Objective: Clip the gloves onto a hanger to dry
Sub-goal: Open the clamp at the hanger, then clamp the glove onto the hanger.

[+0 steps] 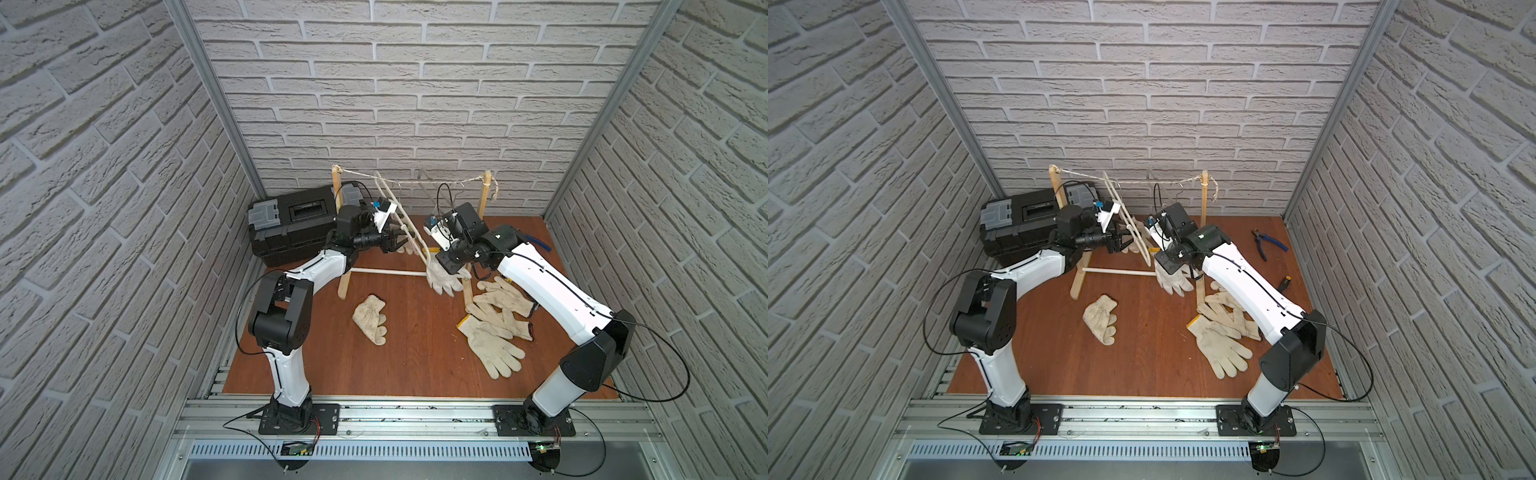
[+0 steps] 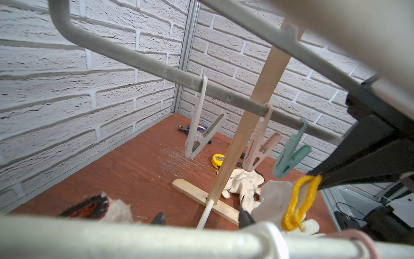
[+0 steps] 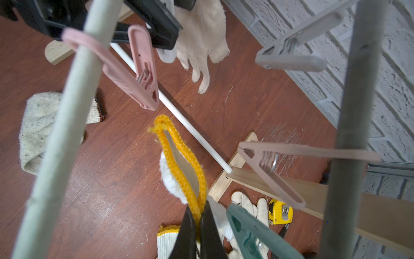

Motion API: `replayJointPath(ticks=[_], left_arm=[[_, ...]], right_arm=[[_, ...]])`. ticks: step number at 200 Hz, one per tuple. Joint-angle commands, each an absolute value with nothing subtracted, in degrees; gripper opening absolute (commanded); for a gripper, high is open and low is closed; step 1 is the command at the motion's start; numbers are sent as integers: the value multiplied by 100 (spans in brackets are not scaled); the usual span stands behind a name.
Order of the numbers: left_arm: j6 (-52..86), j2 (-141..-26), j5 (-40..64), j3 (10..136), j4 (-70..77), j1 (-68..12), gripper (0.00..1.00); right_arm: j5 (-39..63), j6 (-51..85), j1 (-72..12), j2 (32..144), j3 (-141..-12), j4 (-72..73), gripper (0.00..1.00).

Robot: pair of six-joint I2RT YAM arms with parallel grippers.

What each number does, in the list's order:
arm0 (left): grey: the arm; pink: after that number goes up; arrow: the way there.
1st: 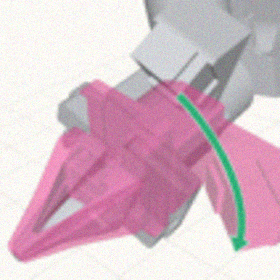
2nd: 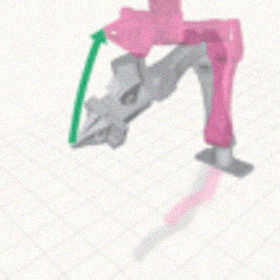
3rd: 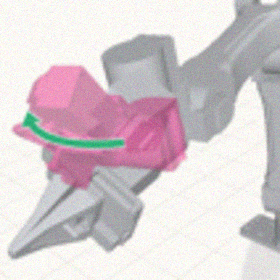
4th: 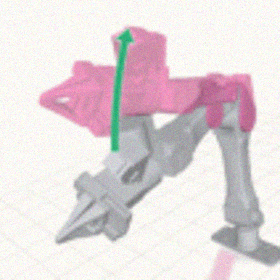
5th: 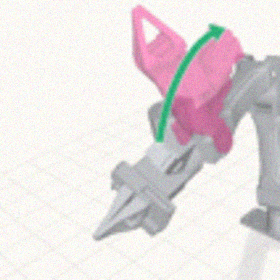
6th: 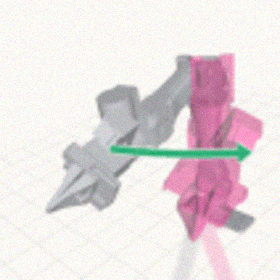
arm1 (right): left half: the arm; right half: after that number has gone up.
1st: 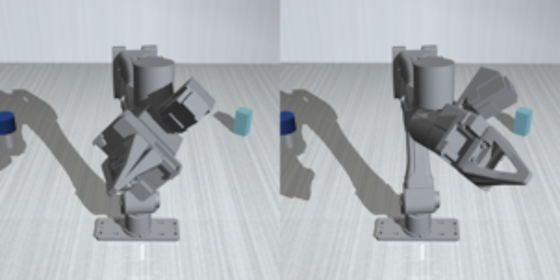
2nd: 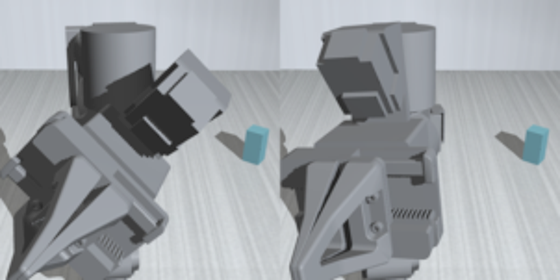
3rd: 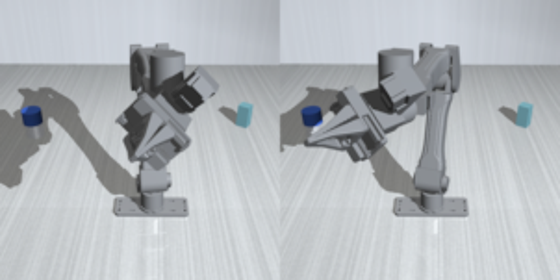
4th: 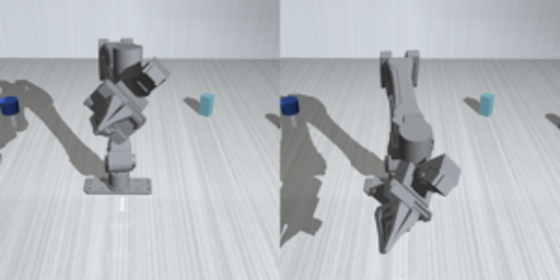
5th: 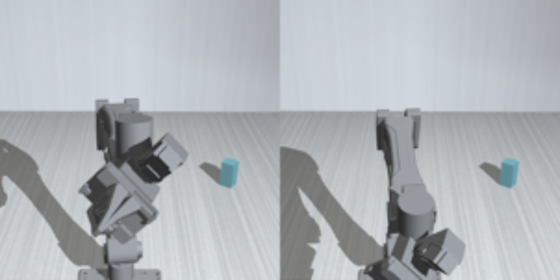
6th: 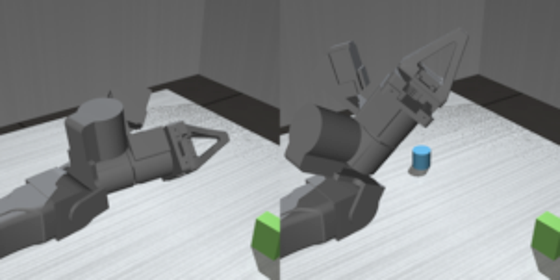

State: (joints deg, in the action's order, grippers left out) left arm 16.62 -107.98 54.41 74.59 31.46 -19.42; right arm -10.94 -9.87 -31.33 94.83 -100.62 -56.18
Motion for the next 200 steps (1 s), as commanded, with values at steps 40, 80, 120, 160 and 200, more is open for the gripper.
replayJointPath(ticks=[40, 80, 120, 160, 200], left_arm=[[2104, -10923, 5607, 7318, 4193, -1982, 30], [1988, -10832, 5672, 7344, 3905, -1953, 11], [1382, -10598, 5804, 7295, 3047, -1919, 2], [-83, -10311, 5950, 7603, 797, -1919, 0], [-1208, -10133, 5844, 7901, -1017, -1929, 1]], right_arm=[[-1222, -961, -3116, 9457, -10289, -5740, 4], [-1163, -932, -3111, 9483, -10284, -5738, 4], [-1037, -1219, -3116, 9557, -10220, -5765, 4], [-662, -1795, -3110, 9727, -10124, -5746, 4], [173, -2266, -3103, 9863, -9928, -5559, 4]])
